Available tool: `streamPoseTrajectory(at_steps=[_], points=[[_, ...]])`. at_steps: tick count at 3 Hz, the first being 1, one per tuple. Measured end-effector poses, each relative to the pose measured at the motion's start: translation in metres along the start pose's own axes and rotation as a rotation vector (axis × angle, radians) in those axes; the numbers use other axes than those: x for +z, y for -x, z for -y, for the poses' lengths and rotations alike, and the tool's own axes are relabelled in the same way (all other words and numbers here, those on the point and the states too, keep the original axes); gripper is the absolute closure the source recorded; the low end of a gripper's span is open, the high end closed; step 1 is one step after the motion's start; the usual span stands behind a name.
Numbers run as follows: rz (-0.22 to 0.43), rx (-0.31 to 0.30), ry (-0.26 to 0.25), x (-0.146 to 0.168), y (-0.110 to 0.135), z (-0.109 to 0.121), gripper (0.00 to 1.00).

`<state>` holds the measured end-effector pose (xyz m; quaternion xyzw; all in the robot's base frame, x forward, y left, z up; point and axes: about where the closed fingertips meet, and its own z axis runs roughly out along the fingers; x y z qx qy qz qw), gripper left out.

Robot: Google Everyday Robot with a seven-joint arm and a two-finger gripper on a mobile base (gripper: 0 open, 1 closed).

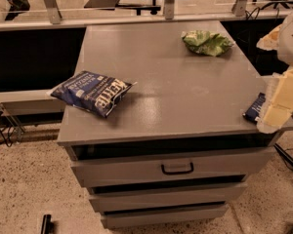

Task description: Move green jalapeno chip bag near rxbar blueberry

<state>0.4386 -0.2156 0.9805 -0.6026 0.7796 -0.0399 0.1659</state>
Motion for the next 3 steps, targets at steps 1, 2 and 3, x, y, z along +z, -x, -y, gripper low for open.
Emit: streamPoseTrajectory(at_steps=[1, 2, 3], points=[[0.0, 0.0, -0.001, 0.0, 0.0, 0.0, 0.0], [-0.009, -0.02, -0.108, 0.0, -0.008, 0.056, 0.0], [-0.004, -0.025, -0.168, -0.003, -0.011, 0.103, 0.0]])
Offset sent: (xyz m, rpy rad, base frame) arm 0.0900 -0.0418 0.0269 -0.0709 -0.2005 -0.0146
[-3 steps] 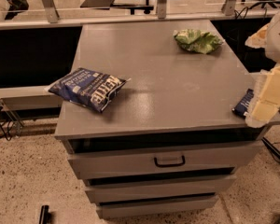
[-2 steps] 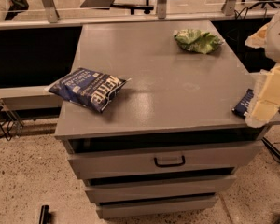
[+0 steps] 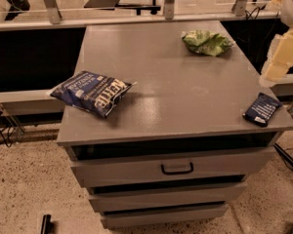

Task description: Move green jalapeno chip bag near rxbar blueberry

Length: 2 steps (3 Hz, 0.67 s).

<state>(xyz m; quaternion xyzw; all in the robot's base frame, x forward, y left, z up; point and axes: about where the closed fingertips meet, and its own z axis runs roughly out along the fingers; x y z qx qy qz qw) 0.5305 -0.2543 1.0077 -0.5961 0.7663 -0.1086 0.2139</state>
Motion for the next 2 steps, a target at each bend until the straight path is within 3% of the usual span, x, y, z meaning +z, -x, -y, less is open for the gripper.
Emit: streamPoseTrajectory(at_steps=[1, 2], points=[[0.016, 0.001, -0.036, 0.009, 0.003, 0.038, 0.0], [0.09, 0.018, -0.091, 0.046, 0.019, 0.087, 0.0]])
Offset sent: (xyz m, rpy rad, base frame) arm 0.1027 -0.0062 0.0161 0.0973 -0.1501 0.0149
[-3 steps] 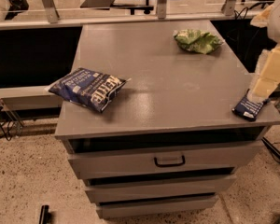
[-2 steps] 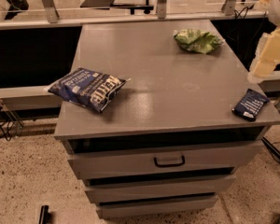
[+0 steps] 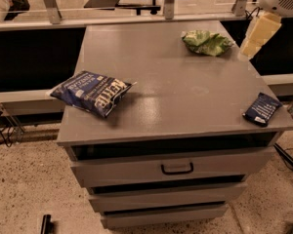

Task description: Move green jalapeno chip bag near rxbar blueberry

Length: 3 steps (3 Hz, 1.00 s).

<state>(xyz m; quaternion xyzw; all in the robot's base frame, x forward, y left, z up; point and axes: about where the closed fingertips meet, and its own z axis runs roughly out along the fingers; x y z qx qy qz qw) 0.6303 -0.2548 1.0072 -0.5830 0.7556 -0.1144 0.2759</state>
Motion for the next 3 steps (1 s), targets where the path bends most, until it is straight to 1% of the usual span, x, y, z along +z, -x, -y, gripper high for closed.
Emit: streamPoseTrajectory(at_steps=[1, 2, 3], points=[[0.0, 0.0, 0.0, 0.0, 0.0, 0.0, 0.0], [0.004, 0.019, -0.001, 0.012, -0.005, 0.006, 0.0], [0.021, 0.061, -0.014, 0.034, -0.016, 0.019, 0.0]])
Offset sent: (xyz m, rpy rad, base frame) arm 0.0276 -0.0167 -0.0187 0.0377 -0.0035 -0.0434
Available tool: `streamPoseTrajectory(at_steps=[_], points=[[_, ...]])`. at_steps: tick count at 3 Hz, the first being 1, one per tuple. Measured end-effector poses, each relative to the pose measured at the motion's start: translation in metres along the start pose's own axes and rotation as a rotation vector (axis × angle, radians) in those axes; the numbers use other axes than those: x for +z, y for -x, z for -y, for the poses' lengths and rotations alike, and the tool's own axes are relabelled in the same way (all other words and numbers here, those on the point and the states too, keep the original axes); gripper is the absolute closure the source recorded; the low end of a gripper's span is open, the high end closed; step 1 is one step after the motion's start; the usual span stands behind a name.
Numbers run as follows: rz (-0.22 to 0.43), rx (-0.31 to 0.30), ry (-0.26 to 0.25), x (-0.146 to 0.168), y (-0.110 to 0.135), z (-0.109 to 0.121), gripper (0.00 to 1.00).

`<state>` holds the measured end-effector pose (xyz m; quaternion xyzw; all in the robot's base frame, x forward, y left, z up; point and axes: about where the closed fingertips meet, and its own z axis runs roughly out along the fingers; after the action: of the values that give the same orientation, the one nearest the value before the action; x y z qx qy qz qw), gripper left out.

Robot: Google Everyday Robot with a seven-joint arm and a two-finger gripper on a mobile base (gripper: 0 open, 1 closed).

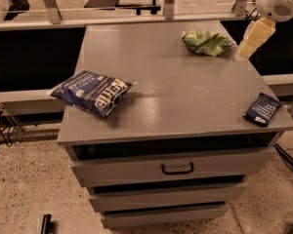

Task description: Move green jalapeno chip bag near rxbar blueberry

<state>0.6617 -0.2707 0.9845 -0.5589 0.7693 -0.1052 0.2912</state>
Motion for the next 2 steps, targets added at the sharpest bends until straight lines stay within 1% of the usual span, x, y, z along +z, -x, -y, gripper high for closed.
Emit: streamPoseTrajectory(at_steps=[1, 2], points=[[0.05, 0.066, -0.016, 0.023, -0.008, 0.014, 0.0], [0.114, 0.146, -0.021, 0.046, -0.012, 0.026, 0.0]])
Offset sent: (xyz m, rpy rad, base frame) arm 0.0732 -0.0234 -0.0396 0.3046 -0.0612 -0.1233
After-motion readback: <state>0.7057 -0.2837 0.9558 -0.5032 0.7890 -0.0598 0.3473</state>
